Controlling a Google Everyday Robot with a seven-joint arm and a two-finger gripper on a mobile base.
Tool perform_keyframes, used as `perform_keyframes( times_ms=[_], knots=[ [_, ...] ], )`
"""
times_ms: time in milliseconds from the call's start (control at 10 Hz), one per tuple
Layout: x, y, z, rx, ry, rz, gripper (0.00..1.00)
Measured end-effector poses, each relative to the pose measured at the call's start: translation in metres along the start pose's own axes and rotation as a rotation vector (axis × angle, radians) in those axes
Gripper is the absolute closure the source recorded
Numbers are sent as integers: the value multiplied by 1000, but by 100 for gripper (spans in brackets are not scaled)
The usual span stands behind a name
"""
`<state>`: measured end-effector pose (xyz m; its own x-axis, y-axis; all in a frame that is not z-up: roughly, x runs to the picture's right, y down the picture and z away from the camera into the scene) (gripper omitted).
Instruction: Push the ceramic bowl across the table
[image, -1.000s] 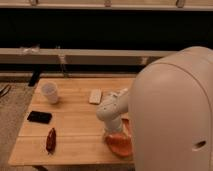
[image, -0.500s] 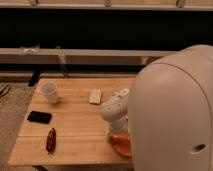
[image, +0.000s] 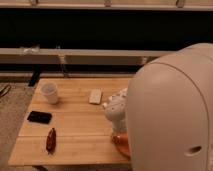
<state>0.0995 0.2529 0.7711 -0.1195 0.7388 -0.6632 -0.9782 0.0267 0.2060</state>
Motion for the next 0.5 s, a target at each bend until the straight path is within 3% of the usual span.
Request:
perform_keyframes(
  times_ms=[300, 500],
  knots=[
    [-5, -8, -5, 6, -20, 23, 21],
    [-10, -2, -14, -12, -48, 10, 21]
  ],
)
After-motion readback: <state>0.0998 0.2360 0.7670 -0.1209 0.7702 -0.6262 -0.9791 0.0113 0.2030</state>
